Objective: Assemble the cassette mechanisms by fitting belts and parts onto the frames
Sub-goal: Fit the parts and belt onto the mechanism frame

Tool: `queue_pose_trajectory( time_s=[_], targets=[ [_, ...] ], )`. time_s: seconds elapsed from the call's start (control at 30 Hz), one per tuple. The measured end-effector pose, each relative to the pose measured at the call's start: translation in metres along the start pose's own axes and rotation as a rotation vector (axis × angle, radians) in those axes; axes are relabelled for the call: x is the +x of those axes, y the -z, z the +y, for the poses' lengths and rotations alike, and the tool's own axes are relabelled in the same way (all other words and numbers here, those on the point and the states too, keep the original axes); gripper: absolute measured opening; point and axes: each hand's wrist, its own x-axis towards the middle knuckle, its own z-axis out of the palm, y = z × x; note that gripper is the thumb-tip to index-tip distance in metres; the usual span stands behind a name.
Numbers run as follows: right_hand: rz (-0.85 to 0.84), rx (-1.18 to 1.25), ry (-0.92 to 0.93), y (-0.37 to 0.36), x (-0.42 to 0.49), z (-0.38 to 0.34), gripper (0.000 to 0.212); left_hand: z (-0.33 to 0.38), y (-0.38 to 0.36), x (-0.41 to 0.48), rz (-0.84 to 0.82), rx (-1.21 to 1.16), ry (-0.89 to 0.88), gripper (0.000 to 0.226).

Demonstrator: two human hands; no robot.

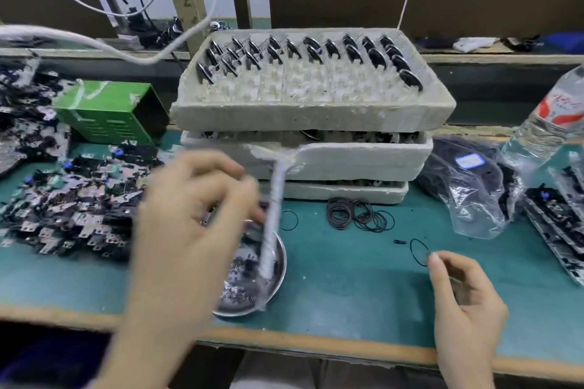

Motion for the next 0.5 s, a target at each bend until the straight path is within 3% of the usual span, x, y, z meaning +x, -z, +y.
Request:
queue_pose_trajectory(
  time_s=[0.13, 0.2, 0.27, 0.4, 0.5],
  targets=[
    [0.057, 0.071, -0.033, 0.004, 0.001, 0.000, 0.008, 0.008, -0.082, -0.046, -0.356, -0.398, 0.367, 0.034],
    [0.065, 0.092, -0.054, 0.005, 0.003, 0.001, 0.010, -0.012, -0.115, -0.055, -0.412, -0.497, 0.613, 0.037],
    [0.068, 0.106, -0.066, 0.004, 0.003, 0.001, 0.010, -0.030, -0.127, -0.054, -0.412, -0.485, 0.739, 0.035],
    [0.071, 0.131, -0.055, 0.001, 0.003, -0.001, 0.005, -0.045, -0.129, -0.054, -0.429, -0.215, 0.530, 0.035],
    [0.062, 0.135, -0.053, 0.001, 0.004, 0.002, 0.010, -0.039, -0.129, -0.055, -0.428, 0.044, 0.308, 0.021]
  ],
)
